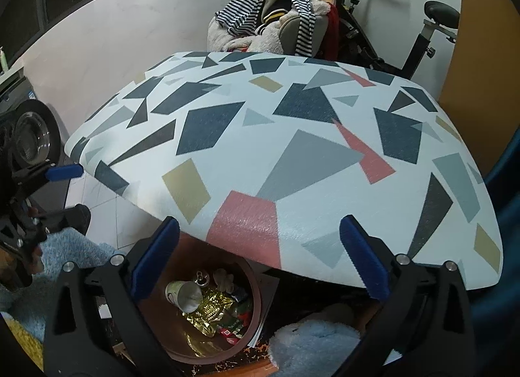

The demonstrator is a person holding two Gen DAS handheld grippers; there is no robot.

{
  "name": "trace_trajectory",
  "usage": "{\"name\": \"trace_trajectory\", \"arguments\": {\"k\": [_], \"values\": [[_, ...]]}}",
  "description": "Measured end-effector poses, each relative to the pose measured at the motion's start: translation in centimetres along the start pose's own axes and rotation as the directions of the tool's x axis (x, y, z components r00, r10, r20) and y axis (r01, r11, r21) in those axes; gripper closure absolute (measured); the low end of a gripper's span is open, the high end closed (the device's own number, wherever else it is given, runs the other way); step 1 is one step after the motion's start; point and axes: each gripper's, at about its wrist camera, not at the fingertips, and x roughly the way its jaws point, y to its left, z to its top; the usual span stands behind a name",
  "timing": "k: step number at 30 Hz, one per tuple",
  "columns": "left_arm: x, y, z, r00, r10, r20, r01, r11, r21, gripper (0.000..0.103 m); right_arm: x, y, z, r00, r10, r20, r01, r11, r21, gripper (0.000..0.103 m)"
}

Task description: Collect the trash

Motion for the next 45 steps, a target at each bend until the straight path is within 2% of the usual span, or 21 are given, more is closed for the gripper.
{"name": "trace_trajectory", "arguments": {"k": [5,13,17,19,26,45], "values": [[-2.0,-0.1,2.4,0.999,0.015,0.052,-0.016,0.999,0.029,0.006,-1.2,-0.2,1.5,1.0,-0.007,0.028,0.007,1.0,-0.014,0.006],[-5.1,-0.2,7.2,0.986,0.078,0.146,-0.08,0.997,0.012,0.006,-4.2,0.1,4.9,0.994,-0.035,0.105,0.041,0.997,-0.059,0.006],[-6.4,-1.0,9.0,0.968,0.166,0.186,-0.177,0.983,0.041,0.006,-5.7,0.1,6.4,0.989,-0.04,0.142,0.05,0.997,-0.063,0.006],[-6.8,-1.2,9.6,0.963,0.185,0.197,-0.198,0.979,0.049,0.006,-6.1,0.1,6.8,0.988,-0.043,0.148,0.053,0.996,-0.065,0.006],[-7.2,-0.8,10.4,0.969,0.162,0.186,-0.167,0.986,0.007,0.006,-6.9,0.0,7.6,0.987,-0.045,0.155,0.054,0.997,-0.056,0.006],[-6.5,-1.4,10.2,0.974,0.156,0.166,-0.164,0.986,0.038,0.006,-7.2,0.0,7.5,0.986,-0.05,0.156,0.057,0.997,-0.044,0.006]]}}
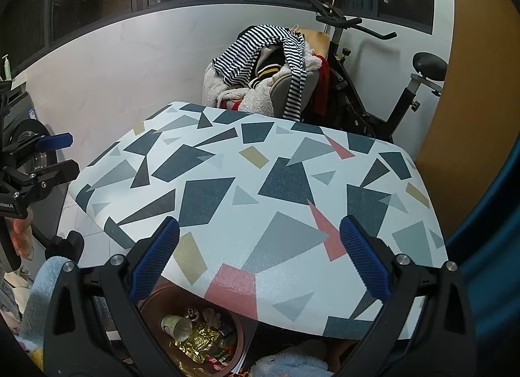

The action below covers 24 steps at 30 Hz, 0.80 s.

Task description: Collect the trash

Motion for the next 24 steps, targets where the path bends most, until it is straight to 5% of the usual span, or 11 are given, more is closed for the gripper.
{"name": "trace_trajectory", "arguments": {"k": [24], "values": [[-0.12,-0.05,0.14,1.0,0.006,0.005,-0.006,1.0,0.007,0.006,-0.03,0.0,0.44,1.0,-0.002,0.007,0.002,1.0,0.005,0.006]]}}
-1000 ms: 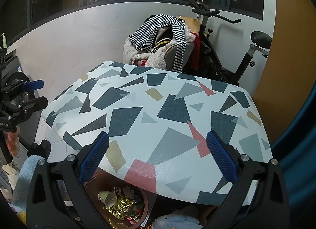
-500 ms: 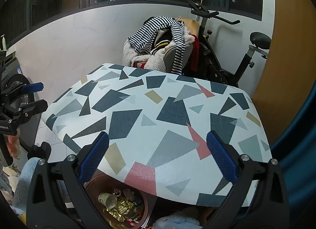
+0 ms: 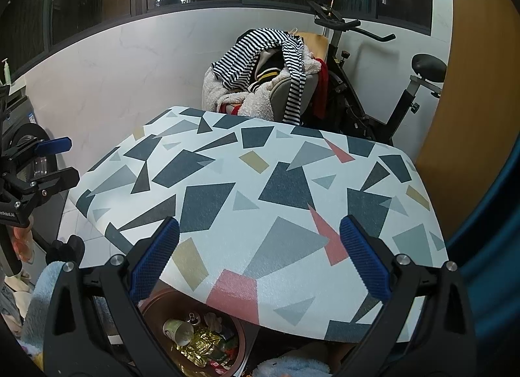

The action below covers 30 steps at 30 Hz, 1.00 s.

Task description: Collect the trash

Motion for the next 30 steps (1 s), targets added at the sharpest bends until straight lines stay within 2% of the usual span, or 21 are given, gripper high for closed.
{"name": "trace_trajectory", "arguments": {"k": [30], "values": [[0.07,0.59,0.15,1.0,0.01,-0.005,-0.01,1.0,0.008,0.006,-0.04,0.11,0.33,1.0,-0.001,0.002,0.001,1.0,0.001,0.006]]}}
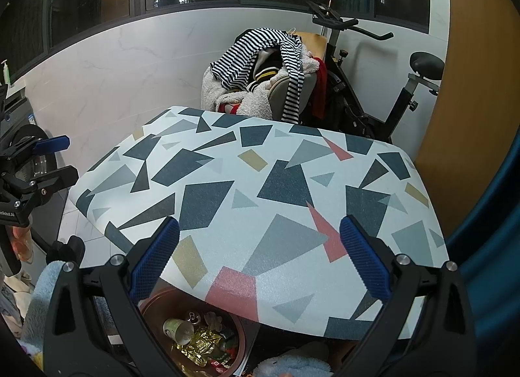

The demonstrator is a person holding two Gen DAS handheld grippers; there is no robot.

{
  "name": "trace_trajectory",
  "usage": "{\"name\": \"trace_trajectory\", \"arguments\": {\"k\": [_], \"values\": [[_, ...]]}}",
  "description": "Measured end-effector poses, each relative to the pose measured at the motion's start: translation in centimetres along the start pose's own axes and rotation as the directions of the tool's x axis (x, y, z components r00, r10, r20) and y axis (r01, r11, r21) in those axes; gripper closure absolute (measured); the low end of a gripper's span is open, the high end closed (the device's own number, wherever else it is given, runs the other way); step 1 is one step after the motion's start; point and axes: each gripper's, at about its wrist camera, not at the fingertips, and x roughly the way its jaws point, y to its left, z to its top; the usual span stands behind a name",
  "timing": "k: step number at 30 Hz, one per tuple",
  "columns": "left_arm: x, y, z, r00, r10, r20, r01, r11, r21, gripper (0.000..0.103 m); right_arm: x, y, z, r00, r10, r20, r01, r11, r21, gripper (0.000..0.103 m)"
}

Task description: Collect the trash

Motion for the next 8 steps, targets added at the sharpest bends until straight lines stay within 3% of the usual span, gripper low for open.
{"name": "trace_trajectory", "arguments": {"k": [8], "values": [[0.0,0.9,-0.2,0.999,0.037,-0.005,-0.037,0.999,0.006,0.006,0.0,0.0,0.0,1.0,-0.001,-0.001,0.001,1.0,0.001,0.006]]}}
